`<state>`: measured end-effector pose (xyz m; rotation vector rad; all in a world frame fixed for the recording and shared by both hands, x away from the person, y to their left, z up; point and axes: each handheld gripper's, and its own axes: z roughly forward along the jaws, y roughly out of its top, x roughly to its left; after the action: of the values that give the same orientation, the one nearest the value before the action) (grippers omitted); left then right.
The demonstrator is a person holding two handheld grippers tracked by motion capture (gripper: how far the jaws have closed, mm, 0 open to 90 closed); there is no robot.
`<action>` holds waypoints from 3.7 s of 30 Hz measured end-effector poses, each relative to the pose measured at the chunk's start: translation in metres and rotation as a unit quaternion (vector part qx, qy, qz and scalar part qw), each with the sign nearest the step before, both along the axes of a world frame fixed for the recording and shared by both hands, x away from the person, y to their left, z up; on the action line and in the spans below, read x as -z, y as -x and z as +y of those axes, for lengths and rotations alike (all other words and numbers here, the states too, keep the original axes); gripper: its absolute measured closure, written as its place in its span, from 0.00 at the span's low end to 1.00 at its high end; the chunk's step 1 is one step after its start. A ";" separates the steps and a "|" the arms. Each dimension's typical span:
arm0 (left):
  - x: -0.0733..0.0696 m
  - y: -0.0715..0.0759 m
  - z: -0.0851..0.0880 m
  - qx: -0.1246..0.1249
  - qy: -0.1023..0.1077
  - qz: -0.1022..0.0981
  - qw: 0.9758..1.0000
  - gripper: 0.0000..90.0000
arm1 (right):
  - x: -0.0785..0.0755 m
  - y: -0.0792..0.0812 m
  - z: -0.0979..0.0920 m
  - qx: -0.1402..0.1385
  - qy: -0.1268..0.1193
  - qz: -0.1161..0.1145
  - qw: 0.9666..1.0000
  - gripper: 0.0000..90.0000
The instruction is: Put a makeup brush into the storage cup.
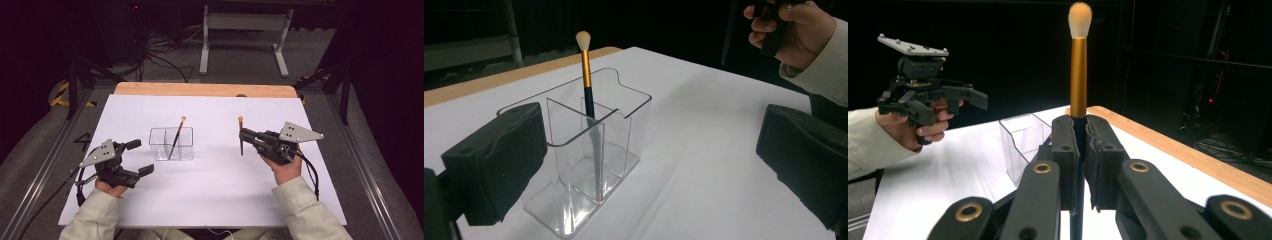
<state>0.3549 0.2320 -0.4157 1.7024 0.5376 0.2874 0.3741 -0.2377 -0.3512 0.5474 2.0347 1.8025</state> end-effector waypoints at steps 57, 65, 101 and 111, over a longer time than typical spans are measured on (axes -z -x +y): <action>0.004 0.008 0.013 -0.026 0.007 0.005 1.000 0.01 | -0.008 -0.045 0.105 -0.037 -0.023 0.009 0.999 0.93; 0.004 0.013 0.016 -0.031 0.001 0.005 0.999 0.01 | -0.007 -0.047 0.116 -0.045 -0.029 0.013 0.998 0.93; 0.006 0.020 0.023 -0.041 0.004 0.007 0.999 0.01 | 0.003 -0.065 0.159 -0.059 -0.048 0.026 0.997 0.93; 0.007 0.019 0.022 -0.039 0.005 0.008 0.999 0.01 | 0.008 -0.067 0.166 -0.059 -0.056 0.027 0.996 0.92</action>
<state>0.3363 0.2536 -0.4225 1.6774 0.6167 0.3257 0.4414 -0.0718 -0.3591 0.5229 2.0501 2.0023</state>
